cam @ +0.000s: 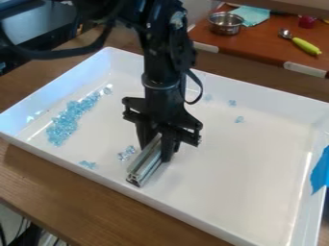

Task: Sweep into pile

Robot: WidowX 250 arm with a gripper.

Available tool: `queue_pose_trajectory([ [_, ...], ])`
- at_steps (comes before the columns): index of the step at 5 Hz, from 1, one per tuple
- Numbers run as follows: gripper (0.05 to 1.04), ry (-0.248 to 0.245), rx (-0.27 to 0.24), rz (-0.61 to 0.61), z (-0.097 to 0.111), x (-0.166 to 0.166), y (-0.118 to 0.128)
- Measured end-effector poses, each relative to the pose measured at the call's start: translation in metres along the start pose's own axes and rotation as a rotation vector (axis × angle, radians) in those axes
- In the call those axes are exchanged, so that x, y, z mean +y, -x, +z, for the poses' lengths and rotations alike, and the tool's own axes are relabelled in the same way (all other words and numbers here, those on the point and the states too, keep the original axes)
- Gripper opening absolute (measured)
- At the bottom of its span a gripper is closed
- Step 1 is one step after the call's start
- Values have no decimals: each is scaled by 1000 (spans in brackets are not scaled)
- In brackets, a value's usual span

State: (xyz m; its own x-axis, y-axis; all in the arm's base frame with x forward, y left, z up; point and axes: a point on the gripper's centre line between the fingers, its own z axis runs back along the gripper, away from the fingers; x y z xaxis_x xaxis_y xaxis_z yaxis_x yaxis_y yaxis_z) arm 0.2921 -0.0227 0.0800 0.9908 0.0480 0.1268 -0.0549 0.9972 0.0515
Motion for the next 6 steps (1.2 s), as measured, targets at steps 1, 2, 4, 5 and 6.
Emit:
queue_pose_trajectory([
  [1,376,-8,13,4,2,17,14],
  [2,376,-15,19,-8,6,33,16],
  [4,376,-86,-29,-28,5,76,9],
  [5,376,-142,-49,-48,1,93,5],
  [6,376,-180,-21,-68,1,110,10],
])
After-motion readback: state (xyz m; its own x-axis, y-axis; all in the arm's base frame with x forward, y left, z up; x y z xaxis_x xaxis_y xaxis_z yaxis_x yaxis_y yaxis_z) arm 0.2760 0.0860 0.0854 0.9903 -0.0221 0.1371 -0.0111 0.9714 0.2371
